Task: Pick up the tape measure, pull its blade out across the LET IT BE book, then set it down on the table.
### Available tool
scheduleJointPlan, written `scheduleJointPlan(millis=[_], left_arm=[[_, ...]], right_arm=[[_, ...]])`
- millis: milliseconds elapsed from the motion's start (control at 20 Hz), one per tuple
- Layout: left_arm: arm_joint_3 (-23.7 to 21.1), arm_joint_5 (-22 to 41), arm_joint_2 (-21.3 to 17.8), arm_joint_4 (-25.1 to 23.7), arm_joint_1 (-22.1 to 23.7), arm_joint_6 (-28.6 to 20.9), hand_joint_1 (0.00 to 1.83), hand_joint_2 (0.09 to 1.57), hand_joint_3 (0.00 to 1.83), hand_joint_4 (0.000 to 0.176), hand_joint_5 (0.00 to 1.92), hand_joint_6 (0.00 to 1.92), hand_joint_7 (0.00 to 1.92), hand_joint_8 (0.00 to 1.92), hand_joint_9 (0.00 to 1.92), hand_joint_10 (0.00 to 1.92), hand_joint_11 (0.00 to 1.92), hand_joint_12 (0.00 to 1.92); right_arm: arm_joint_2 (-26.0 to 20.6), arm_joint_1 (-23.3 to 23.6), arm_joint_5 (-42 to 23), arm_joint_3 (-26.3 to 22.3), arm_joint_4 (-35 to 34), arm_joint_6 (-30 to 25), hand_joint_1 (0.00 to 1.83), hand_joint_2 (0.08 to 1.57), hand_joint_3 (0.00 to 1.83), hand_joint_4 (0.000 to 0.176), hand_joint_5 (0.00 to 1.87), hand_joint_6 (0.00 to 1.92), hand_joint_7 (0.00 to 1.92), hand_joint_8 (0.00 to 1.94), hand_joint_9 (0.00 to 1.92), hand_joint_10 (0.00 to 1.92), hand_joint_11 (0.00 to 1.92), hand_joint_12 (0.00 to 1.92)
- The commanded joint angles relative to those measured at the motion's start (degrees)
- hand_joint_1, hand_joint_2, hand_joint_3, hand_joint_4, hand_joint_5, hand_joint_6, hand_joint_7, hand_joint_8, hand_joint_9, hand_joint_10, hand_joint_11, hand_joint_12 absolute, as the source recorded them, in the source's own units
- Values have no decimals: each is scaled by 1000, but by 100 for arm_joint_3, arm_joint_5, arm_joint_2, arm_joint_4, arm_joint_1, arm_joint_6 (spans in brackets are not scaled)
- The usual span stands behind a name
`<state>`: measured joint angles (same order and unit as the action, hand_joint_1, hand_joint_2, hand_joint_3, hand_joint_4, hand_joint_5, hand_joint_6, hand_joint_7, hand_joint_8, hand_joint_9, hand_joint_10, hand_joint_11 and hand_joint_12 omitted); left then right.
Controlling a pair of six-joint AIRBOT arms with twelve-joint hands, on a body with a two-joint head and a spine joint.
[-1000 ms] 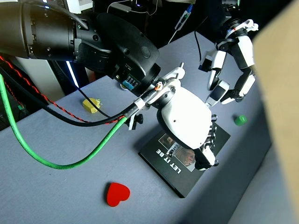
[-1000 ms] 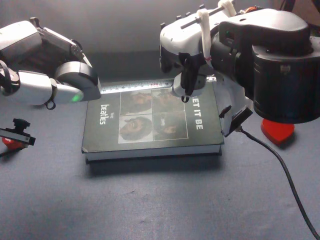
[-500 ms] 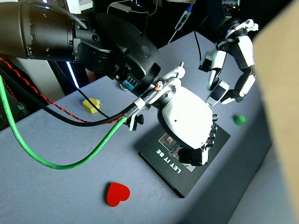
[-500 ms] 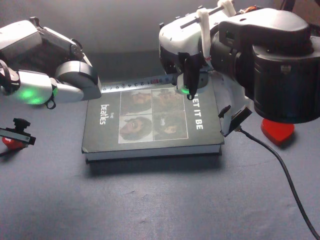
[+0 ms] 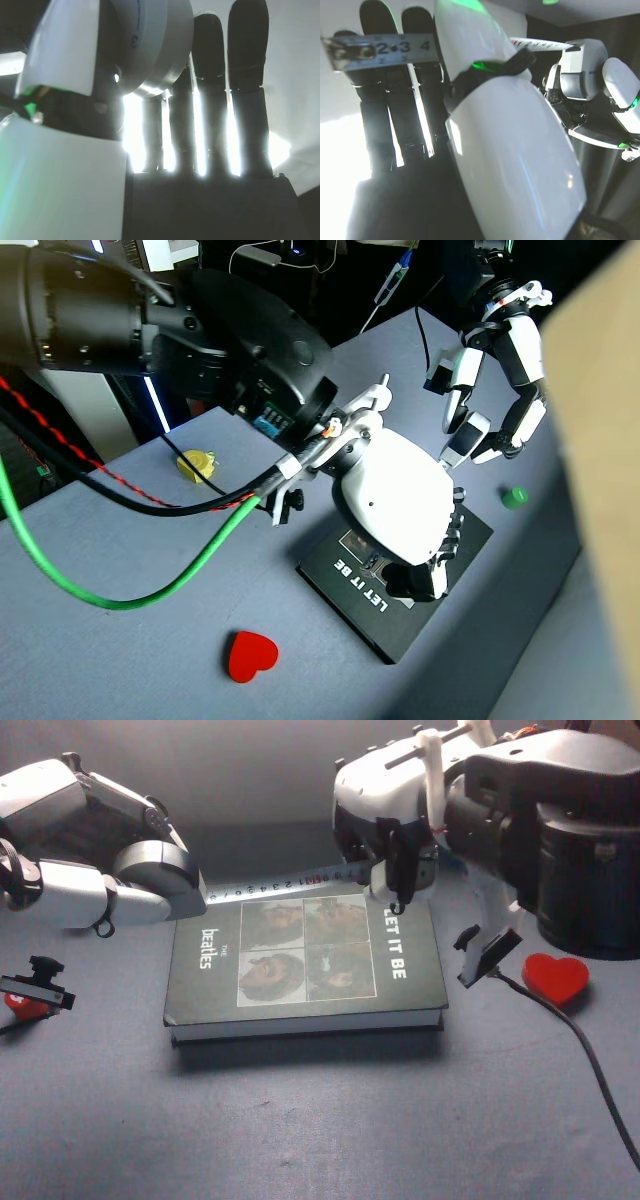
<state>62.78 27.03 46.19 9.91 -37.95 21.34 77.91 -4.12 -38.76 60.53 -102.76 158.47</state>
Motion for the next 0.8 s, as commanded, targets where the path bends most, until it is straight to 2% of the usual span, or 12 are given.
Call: scheduleJointPlan(millis=[0,600,650,750], left_arm=[[8,697,-27,51,71,-44,1378,1114,0,0,923,879,978,1006,936,1260,959,1060],[-27,697,-66,51,14,-60,1377,1119,0,0,920,864,958,1040,936,1272,998,1046],[-33,697,-68,49,9,-61,1380,1099,0,0,977,768,1004,975,992,1227,1006,1042],[-36,698,-71,10,-3,-67,1384,1086,1,0,1003,719,1027,944,1011,1205,1006,1026]], right_arm=[[-90,52,-48,-23,401,19,1193,1169,1,0,801,1198,968,1079,942,671,681,1265],[-519,119,130,-99,321,-38,1189,1172,0,0,798,1210,958,1082,934,661,717,1218],[-532,109,129,-98,321,-31,1188,1172,0,0,799,1220,956,1074,934,660,718,1218],[-563,92,129,-95,323,-17,1188,1173,0,0,796,1225,955,1075,937,661,725,1223]])
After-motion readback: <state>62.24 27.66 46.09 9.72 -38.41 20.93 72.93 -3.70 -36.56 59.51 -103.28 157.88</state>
